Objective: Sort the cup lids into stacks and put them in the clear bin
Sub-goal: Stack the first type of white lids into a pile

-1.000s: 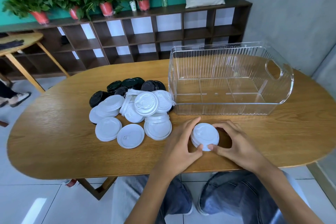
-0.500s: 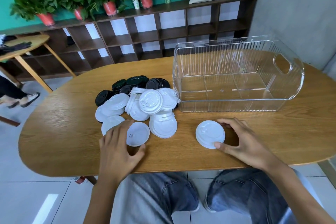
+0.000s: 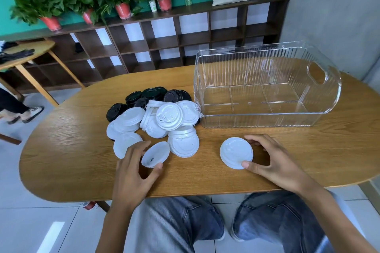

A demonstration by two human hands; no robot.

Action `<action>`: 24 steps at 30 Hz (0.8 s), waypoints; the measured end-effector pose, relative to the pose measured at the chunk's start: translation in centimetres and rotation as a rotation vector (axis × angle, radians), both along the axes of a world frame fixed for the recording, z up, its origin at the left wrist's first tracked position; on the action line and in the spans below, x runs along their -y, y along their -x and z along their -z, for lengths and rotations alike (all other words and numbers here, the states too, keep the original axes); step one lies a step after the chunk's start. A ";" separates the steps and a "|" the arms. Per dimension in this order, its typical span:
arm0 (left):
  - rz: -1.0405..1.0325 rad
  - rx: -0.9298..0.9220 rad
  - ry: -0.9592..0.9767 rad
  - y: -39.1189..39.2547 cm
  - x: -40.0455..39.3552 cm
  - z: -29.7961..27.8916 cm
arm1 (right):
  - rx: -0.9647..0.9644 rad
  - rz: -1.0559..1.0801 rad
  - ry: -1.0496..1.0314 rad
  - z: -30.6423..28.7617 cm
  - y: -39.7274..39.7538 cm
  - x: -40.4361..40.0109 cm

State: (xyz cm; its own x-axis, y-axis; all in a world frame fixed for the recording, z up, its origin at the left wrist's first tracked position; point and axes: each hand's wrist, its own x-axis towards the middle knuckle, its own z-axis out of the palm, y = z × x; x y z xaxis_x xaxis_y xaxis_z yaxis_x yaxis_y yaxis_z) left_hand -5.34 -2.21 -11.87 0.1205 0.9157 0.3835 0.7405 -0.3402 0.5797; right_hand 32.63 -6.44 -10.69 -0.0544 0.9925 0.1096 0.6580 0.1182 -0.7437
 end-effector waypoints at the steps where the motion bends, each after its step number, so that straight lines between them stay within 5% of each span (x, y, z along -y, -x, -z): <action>1: 0.015 0.014 -0.003 0.1 0.1 0.1 | 0.001 0.001 0.001 0.0 0.0 0.0; 13: -0.031 0.307 0.035 0.6 -0.4 -0.1 | -0.005 0.001 0.008 0.0 0.0 0.0; 24: 0.095 0.148 0.184 0.6 -0.3 0.3 | 0.003 -0.005 0.007 0.0 0.0 0.0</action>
